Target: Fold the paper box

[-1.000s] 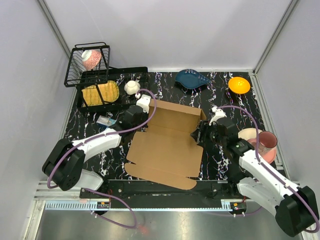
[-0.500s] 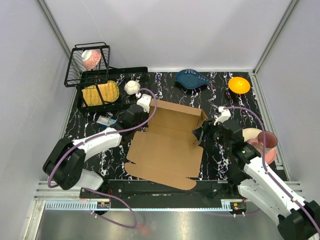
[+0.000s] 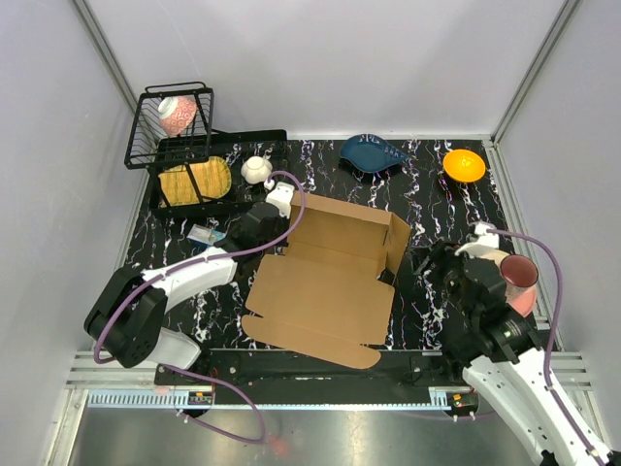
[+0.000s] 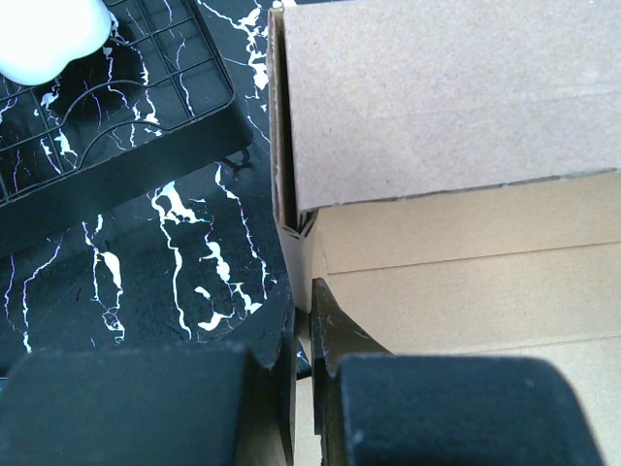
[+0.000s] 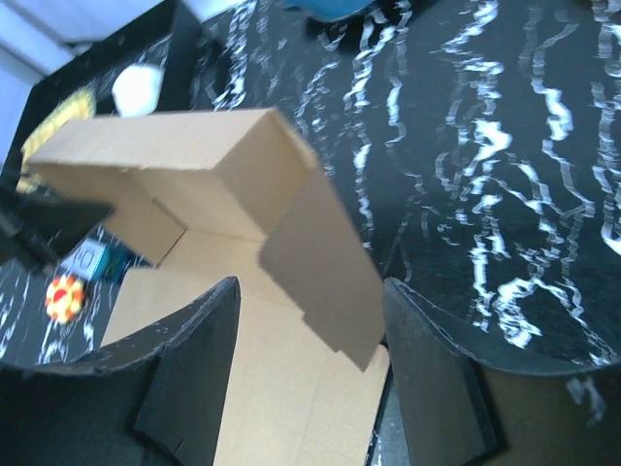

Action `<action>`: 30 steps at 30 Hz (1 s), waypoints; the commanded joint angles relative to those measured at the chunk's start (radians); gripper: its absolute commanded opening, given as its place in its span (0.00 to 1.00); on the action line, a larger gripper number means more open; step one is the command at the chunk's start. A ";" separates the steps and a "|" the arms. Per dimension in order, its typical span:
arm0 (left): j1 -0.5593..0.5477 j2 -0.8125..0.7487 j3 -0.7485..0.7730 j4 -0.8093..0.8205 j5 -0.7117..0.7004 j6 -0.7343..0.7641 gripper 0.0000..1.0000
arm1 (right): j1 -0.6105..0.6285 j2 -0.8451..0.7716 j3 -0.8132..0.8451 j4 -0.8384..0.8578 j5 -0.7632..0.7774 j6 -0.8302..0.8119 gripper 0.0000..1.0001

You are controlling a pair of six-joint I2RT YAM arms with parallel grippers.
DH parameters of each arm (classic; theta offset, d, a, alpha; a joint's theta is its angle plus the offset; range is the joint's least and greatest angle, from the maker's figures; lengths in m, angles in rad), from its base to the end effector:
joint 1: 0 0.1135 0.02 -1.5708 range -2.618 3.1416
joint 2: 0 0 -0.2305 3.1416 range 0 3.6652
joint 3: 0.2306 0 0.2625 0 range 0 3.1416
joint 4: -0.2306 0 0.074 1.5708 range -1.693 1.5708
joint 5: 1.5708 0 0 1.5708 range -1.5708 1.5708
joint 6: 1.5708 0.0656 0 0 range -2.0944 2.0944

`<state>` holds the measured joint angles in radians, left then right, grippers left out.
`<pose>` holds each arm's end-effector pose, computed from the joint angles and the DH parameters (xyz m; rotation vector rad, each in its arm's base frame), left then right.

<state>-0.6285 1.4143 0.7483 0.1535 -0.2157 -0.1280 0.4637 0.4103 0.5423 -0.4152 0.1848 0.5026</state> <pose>0.2852 -0.1900 0.1628 0.3866 2.0428 -0.2393 0.1727 0.0729 0.2599 0.1668 1.8715 0.4997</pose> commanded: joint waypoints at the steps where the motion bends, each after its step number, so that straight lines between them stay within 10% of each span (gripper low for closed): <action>1: 0.000 0.011 -0.003 -0.058 0.025 -0.013 0.00 | 0.006 -0.035 0.031 -0.118 0.266 0.112 0.66; 30: -0.004 -0.043 -0.009 -0.072 0.042 -0.018 0.00 | 0.006 0.564 0.016 0.369 -0.088 -0.009 0.72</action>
<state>-0.6285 1.3972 0.7441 0.1345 -0.2131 -0.1326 0.4641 0.9413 0.5121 -0.1886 0.1223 0.5457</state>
